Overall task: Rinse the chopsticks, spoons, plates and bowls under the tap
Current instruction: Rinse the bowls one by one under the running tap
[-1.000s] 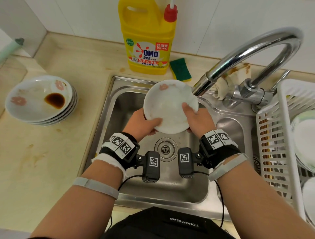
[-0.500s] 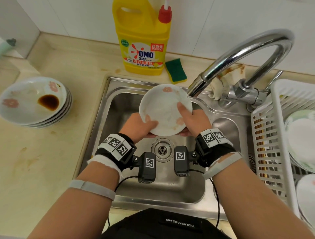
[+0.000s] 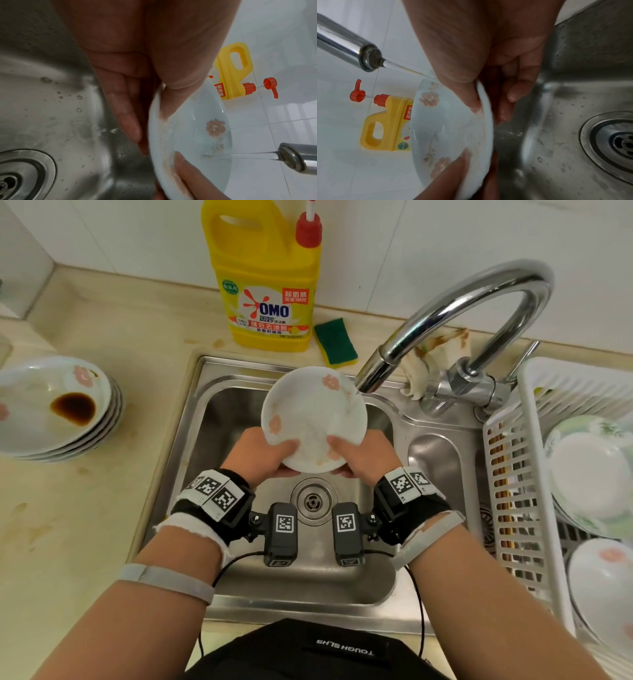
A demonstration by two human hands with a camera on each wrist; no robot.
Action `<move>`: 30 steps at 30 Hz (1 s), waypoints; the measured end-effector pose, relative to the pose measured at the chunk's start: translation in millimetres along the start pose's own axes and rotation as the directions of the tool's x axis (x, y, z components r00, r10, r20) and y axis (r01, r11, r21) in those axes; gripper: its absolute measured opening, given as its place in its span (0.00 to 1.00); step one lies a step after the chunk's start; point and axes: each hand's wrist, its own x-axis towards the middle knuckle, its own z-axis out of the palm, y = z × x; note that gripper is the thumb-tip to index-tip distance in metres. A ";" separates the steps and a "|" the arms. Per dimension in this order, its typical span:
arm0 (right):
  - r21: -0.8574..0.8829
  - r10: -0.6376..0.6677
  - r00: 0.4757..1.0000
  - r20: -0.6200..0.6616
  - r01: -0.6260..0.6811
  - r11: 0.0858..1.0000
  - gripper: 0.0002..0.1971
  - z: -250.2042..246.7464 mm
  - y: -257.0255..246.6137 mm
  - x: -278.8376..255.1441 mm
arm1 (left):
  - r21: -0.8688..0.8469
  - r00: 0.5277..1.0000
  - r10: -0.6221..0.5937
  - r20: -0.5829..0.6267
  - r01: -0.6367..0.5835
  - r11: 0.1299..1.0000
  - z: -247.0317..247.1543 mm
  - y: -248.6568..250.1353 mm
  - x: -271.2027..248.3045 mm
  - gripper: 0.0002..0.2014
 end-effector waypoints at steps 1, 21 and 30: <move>0.011 0.023 1.000 -0.003 -0.023 1.000 0.11 -0.2 -0.4 -0.6 | 0.016 1.000 0.009 -0.003 -0.009 1.000 -0.2 -1.0 0.5 0.12; -0.069 -0.077 0.997 -0.010 0.076 0.995 0.08 -4.3 1.7 0.9 | -0.051 0.998 0.041 0.039 -0.039 0.998 6.4 -4.3 4.0 0.08; 0.013 0.104 0.992 -0.077 -0.103 0.995 0.26 -10.2 -14.6 2.1 | 0.189 0.992 0.120 0.043 -0.126 0.974 0.7 -0.1 5.1 0.13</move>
